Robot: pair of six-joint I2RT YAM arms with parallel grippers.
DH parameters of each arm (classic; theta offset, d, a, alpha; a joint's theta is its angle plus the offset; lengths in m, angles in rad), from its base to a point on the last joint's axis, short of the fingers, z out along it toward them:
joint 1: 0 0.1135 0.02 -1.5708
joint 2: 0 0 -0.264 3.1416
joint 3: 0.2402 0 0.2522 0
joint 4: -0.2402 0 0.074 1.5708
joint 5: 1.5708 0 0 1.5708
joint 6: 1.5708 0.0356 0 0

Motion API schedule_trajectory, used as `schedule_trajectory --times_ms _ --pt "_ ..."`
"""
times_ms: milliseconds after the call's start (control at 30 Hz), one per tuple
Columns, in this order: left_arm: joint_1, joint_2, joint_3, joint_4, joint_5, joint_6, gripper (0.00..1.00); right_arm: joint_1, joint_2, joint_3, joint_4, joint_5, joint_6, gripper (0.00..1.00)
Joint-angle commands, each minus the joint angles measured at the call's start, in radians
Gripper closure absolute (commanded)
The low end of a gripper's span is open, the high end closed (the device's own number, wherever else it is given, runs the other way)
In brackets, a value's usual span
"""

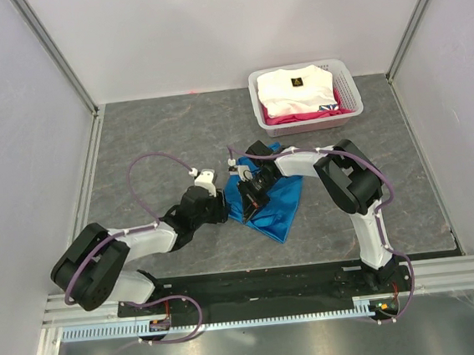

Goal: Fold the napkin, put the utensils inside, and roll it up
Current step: Roll the napkin with the utensil

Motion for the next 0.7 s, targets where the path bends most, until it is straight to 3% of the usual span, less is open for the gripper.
schedule_trajectory --times_ms 0,67,200,667 --pt "0.0 -0.035 -0.002 0.06 -0.085 0.061 0.41 -0.006 0.056 -0.012 -0.014 0.167 -0.068 1.0" --pt "0.001 -0.047 -0.006 0.067 -0.082 0.08 0.33 -0.006 0.054 -0.012 -0.014 0.167 -0.068 1.0" --pt "0.001 -0.029 0.007 0.067 -0.068 0.097 0.29 -0.007 0.053 -0.012 -0.014 0.164 -0.067 1.0" --pt "0.02 0.013 -0.004 0.152 -0.048 0.081 0.48 -0.006 0.047 -0.022 -0.014 0.164 -0.062 1.0"
